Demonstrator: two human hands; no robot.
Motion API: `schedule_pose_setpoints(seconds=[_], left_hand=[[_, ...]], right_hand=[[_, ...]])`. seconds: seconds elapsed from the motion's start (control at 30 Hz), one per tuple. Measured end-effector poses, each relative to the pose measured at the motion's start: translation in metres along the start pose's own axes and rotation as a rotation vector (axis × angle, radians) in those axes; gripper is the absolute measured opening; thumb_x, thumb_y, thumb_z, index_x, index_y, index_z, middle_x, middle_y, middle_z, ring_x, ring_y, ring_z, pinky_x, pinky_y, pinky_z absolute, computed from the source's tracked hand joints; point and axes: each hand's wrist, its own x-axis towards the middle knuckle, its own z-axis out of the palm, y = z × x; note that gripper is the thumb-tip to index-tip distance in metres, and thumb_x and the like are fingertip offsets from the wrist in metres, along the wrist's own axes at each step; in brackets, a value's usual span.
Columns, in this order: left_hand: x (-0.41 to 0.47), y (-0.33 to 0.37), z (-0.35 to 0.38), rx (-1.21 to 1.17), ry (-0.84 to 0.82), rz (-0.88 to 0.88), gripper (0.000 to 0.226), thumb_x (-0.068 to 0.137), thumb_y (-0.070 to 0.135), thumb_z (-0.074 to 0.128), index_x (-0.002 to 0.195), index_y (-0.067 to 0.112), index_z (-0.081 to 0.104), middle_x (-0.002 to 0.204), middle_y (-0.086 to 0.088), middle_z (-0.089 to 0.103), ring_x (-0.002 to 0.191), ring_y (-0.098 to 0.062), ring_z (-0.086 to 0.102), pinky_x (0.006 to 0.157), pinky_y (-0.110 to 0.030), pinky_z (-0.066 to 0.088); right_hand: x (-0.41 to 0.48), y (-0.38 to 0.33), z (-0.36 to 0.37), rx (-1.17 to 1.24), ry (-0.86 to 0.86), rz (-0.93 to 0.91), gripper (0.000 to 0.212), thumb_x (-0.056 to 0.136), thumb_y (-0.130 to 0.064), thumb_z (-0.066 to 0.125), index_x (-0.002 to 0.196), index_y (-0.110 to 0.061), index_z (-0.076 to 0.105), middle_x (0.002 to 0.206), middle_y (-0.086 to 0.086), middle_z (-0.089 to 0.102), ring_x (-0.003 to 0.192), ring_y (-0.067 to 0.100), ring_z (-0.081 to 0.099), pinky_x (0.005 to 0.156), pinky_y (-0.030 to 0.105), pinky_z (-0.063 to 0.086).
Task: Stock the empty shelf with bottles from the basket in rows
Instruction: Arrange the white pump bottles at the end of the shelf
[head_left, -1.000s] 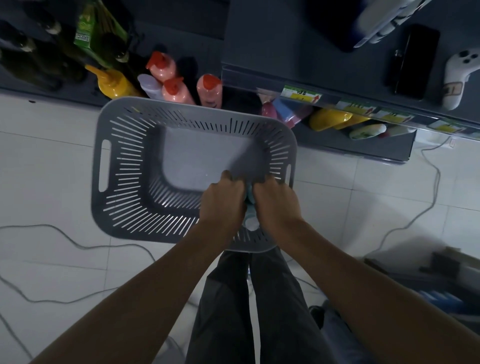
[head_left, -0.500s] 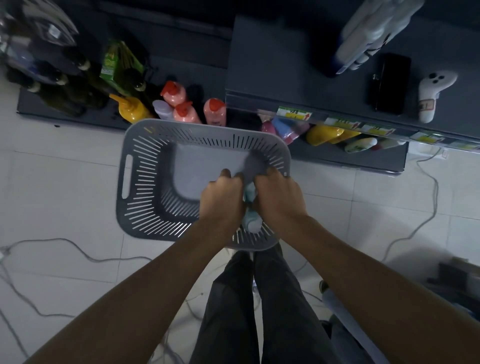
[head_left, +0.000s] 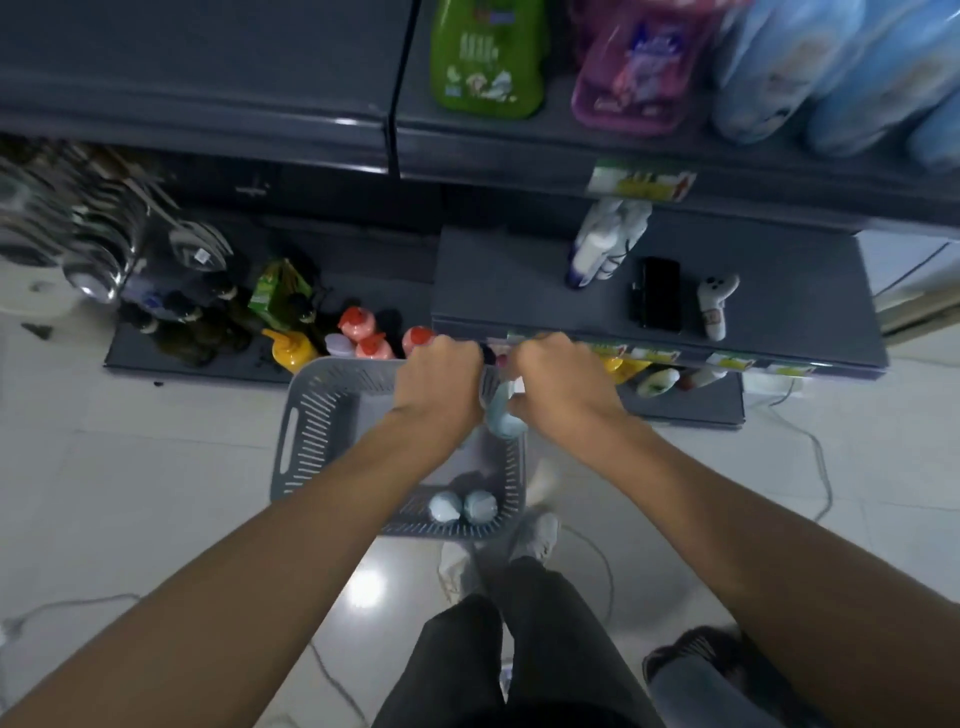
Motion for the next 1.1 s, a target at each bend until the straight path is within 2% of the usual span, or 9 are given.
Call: schedule_pose_setpoints(seconds=[0.1, 0.17, 0.3, 0.5, 0.63, 0.77, 0.83, 0.93, 1.1], left_hand=[[-0.007, 0.012, -0.044, 0.009, 0.028, 0.022, 0.022, 0.078, 0.016, 0.075, 0.096, 0.013, 0.062, 0.096, -0.012, 0.058, 0.093, -0.035, 0.065, 0.065, -0.036, 0.045], [-0.011, 0.021, -0.070, 0.015, 0.050, 0.038, 0.024, 0.077, 0.018, 0.076, 0.096, 0.012, 0.062, 0.088, -0.009, 0.050, 0.085, -0.034, 0.061, 0.063, -0.036, 0.045], [-0.019, 0.038, -0.116, 0.038, 0.126, 0.126, 0.025, 0.075, 0.019, 0.078, 0.093, 0.012, 0.063, 0.088, -0.008, 0.054, 0.078, -0.032, 0.059, 0.060, -0.036, 0.048], [-0.029, 0.070, -0.169, 0.066, 0.194, 0.249, 0.030, 0.070, 0.027, 0.083, 0.091, 0.012, 0.068, 0.082, -0.006, 0.058, 0.076, -0.030, 0.060, 0.058, -0.037, 0.049], [-0.035, 0.092, -0.195, 0.084, 0.231, 0.325, 0.032, 0.066, 0.030, 0.084, 0.090, 0.013, 0.070, 0.084, -0.007, 0.062, 0.080, -0.031, 0.064, 0.065, -0.039, 0.059], [-0.041, 0.116, -0.216, 0.124, 0.298, 0.399, 0.041, 0.065, 0.035, 0.085, 0.098, 0.015, 0.071, 0.092, -0.008, 0.066, 0.085, -0.032, 0.065, 0.071, -0.040, 0.059], [-0.044, 0.128, -0.226, 0.122, 0.322, 0.427, 0.042, 0.066, 0.036, 0.084, 0.101, 0.016, 0.070, 0.098, -0.008, 0.065, 0.089, -0.033, 0.065, 0.070, -0.038, 0.056], [-0.048, 0.147, -0.238, 0.105, 0.319, 0.471, 0.036, 0.066, 0.035, 0.084, 0.093, 0.016, 0.069, 0.093, -0.005, 0.066, 0.085, -0.029, 0.065, 0.070, -0.039, 0.058], [-0.056, 0.177, -0.253, 0.067, 0.327, 0.538, 0.027, 0.070, 0.032, 0.085, 0.089, 0.016, 0.072, 0.090, -0.002, 0.066, 0.083, -0.020, 0.063, 0.060, -0.031, 0.052]], right_hand=[[-0.013, 0.010, -0.041, 0.015, 0.052, 0.001, 0.029, 0.080, -0.015, 0.069, 0.109, -0.017, 0.069, 0.108, 0.012, 0.062, 0.094, 0.037, 0.062, 0.069, 0.035, 0.049], [-0.022, 0.017, -0.067, 0.012, 0.084, -0.006, 0.026, 0.078, -0.014, 0.070, 0.103, -0.016, 0.071, 0.102, 0.011, 0.063, 0.087, 0.035, 0.063, 0.064, 0.033, 0.049], [-0.041, 0.035, -0.118, 0.050, 0.131, -0.004, 0.017, 0.074, -0.016, 0.073, 0.091, -0.015, 0.072, 0.090, 0.007, 0.065, 0.076, 0.028, 0.063, 0.060, 0.031, 0.051], [-0.068, 0.062, -0.178, 0.076, 0.218, 0.013, 0.020, 0.068, -0.022, 0.078, 0.087, -0.018, 0.073, 0.090, 0.005, 0.065, 0.083, 0.025, 0.060, 0.066, 0.034, 0.053], [-0.086, 0.078, -0.202, 0.068, 0.293, 0.033, 0.022, 0.065, -0.026, 0.079, 0.085, -0.018, 0.072, 0.086, 0.003, 0.068, 0.083, 0.025, 0.063, 0.069, 0.036, 0.056], [-0.106, 0.094, -0.223, 0.072, 0.335, 0.083, 0.014, 0.067, -0.024, 0.078, 0.078, -0.017, 0.074, 0.077, 0.000, 0.069, 0.075, 0.020, 0.065, 0.067, 0.036, 0.059], [-0.114, 0.103, -0.230, 0.089, 0.359, 0.109, 0.011, 0.064, -0.024, 0.078, 0.073, -0.019, 0.073, 0.074, -0.001, 0.069, 0.073, 0.019, 0.066, 0.065, 0.036, 0.059], [-0.126, 0.118, -0.242, 0.099, 0.353, 0.148, 0.013, 0.065, -0.026, 0.080, 0.074, -0.018, 0.073, 0.077, -0.002, 0.070, 0.074, 0.018, 0.067, 0.066, 0.034, 0.059], [-0.148, 0.144, -0.258, 0.084, 0.385, 0.216, 0.015, 0.066, -0.028, 0.080, 0.077, -0.018, 0.076, 0.080, -0.003, 0.071, 0.078, 0.017, 0.066, 0.071, 0.034, 0.059]])
